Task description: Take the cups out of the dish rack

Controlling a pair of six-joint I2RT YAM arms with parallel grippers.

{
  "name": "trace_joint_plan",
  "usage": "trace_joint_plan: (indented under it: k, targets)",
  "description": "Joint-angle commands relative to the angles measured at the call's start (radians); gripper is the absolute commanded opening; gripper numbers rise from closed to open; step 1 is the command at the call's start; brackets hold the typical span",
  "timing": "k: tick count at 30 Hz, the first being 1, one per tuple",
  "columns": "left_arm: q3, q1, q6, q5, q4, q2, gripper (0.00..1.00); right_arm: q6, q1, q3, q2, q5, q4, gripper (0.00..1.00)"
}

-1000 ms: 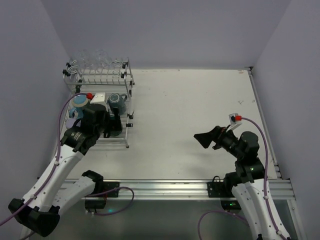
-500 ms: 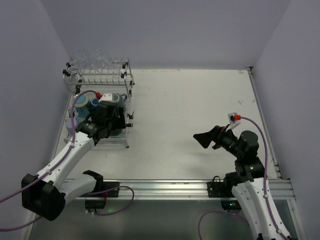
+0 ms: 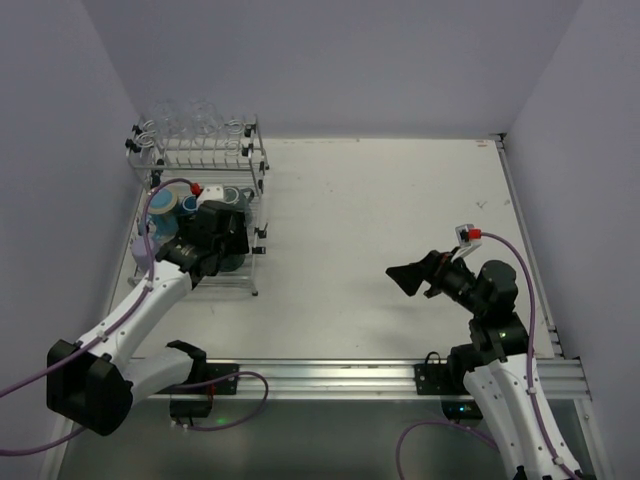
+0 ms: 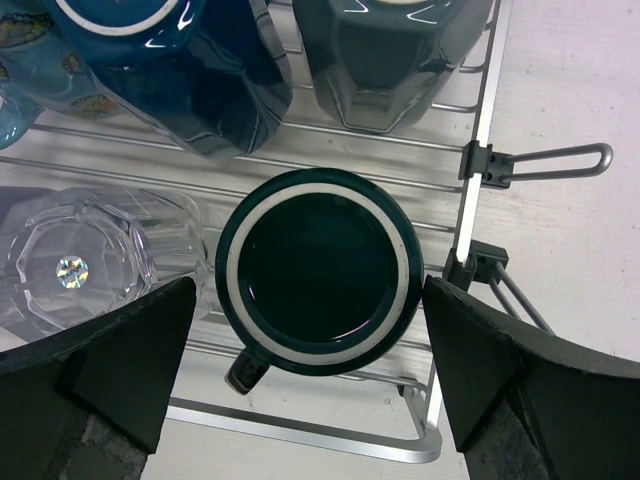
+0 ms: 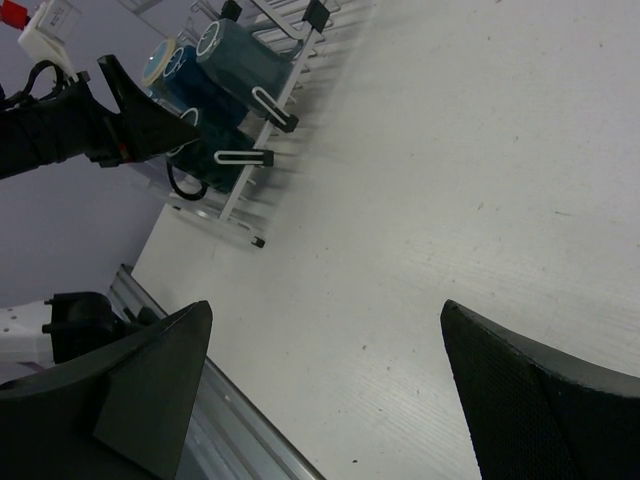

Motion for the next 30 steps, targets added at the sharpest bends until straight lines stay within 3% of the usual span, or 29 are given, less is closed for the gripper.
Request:
trace_joint_plan:
  k: [1,15,19,22,23,26,30]
  targets:
    - [-0.002,0.009,-0.012,-0.069,0.064,-0.019,1.00,0.001,0.002,0.005,0.012,-0.040,0.047,0.99]
    - [-0.024,0.009,-0.067,-0.002,0.134,0.093,1.00,0.015,0.003,-0.013,0.010,-0.067,0.070,0.99]
    - [-0.028,0.009,-0.074,0.009,0.150,0.112,0.94,0.015,0.003,-0.015,0.016,-0.069,0.070,0.99]
    - [-0.048,0.009,-0.074,0.003,0.160,0.109,0.79,0.020,0.003,-0.022,0.010,-0.060,0.073,0.99]
    - [-0.057,0.009,-0.077,0.000,0.162,0.103,0.65,0.021,0.003,-0.024,0.009,-0.058,0.076,0.99]
    - [-0.062,0.009,-0.082,0.012,0.163,0.065,0.44,0.029,0.002,-0.019,0.016,-0.066,0.076,0.99]
    - [-0.033,0.007,-0.074,0.041,0.159,-0.023,0.33,0.130,0.005,-0.051,0.007,-0.099,0.172,0.99]
